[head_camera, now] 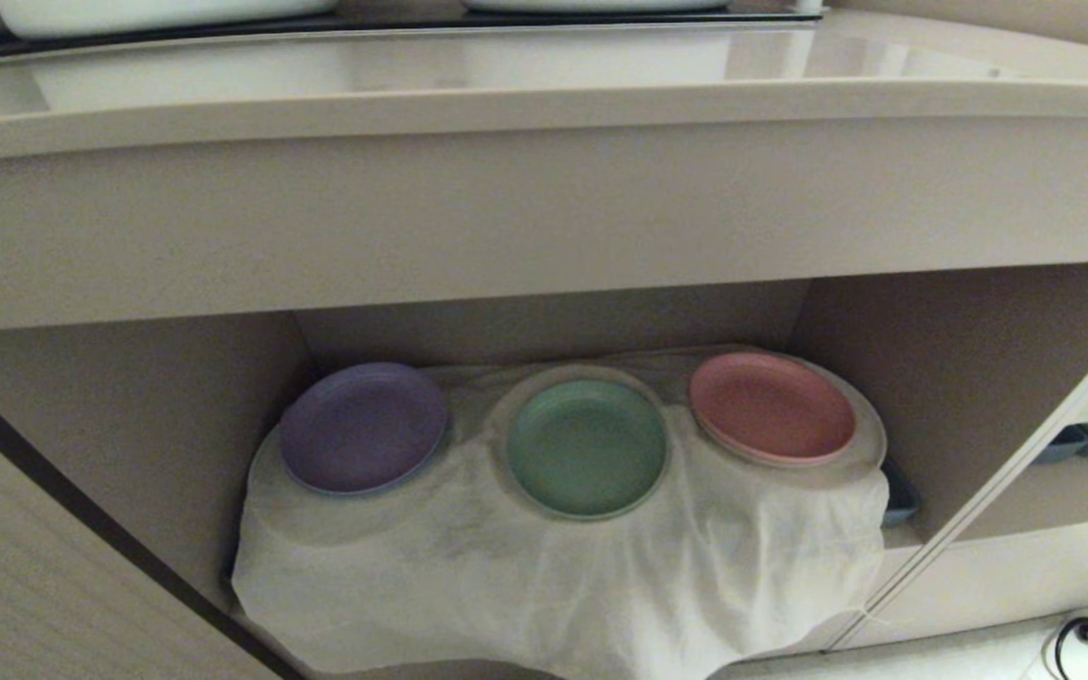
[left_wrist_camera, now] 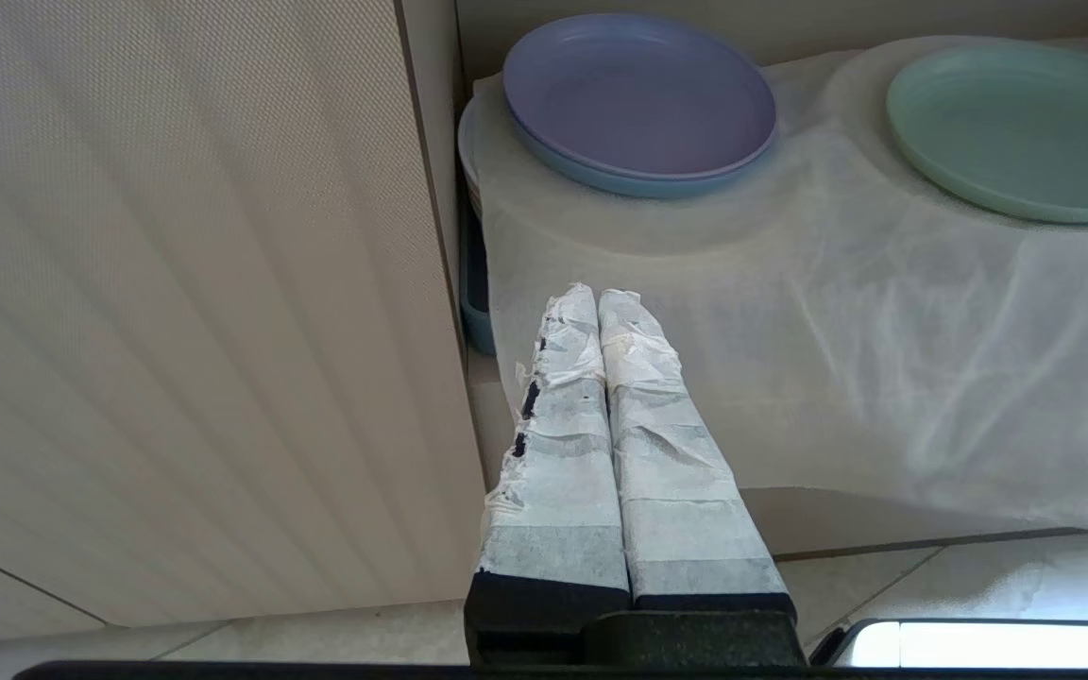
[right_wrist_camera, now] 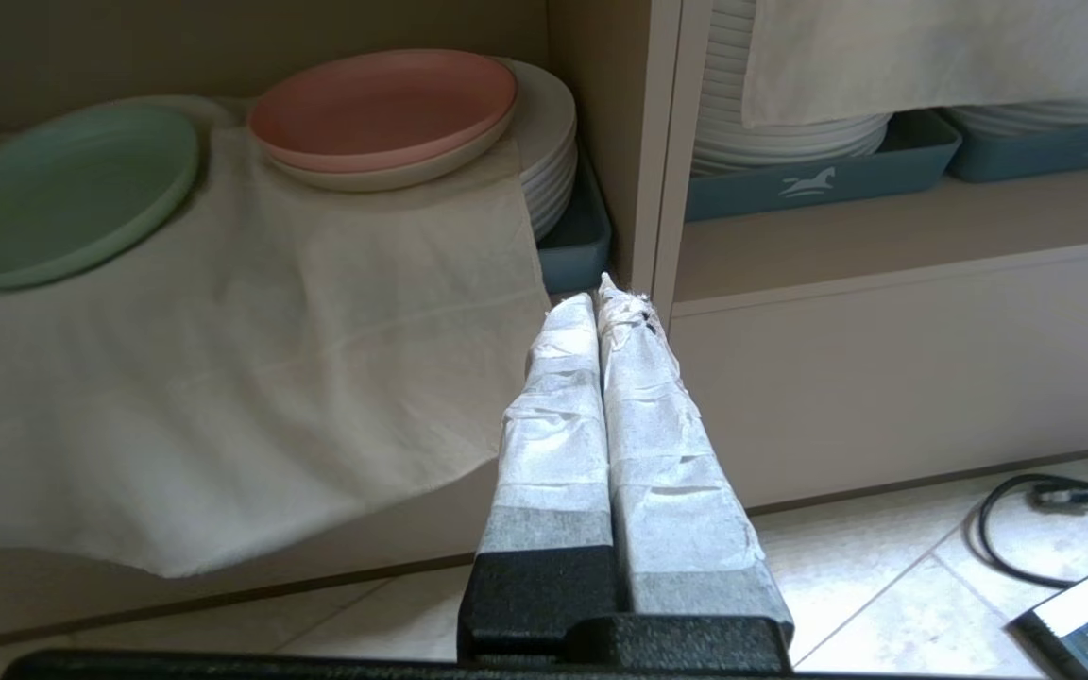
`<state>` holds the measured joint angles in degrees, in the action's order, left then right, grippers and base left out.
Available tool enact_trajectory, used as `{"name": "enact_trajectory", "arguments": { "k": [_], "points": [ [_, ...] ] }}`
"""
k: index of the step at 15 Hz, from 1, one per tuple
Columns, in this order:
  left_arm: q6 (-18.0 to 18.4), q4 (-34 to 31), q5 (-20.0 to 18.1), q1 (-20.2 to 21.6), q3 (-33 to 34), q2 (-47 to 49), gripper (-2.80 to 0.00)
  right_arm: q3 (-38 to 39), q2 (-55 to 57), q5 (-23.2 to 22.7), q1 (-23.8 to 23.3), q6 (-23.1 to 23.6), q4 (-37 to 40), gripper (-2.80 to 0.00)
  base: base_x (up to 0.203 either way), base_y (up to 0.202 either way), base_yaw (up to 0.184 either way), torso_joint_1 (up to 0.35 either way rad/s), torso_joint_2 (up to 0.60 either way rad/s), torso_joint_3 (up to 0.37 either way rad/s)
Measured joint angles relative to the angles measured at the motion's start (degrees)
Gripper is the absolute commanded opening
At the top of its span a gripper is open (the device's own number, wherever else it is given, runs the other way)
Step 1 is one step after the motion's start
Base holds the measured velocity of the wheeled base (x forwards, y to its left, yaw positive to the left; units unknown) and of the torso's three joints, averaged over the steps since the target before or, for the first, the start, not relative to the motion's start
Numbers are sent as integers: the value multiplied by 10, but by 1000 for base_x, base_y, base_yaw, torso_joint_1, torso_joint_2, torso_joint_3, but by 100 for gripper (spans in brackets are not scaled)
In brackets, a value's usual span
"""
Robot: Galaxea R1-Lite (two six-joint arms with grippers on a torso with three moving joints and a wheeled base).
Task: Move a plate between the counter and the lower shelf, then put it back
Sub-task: Pick up the plate in the cupboard
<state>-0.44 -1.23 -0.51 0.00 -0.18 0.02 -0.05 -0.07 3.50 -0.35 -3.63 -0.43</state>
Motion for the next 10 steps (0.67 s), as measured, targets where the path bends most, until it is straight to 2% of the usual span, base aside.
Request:
{"name": "enact_trajectory", "arguments": {
  "k": [7, 10],
  "points": [
    [0, 0, 0, 0, 0, 0, -280, -1, 7, -2, 0, 7, 1, -280, 0, 0, 0, 0, 0, 0],
    [0, 0, 0, 0, 0, 0, -280, -11, 36, -25, 2, 12, -15, -280, 0, 0, 0, 0, 0, 0]
  ]
}}
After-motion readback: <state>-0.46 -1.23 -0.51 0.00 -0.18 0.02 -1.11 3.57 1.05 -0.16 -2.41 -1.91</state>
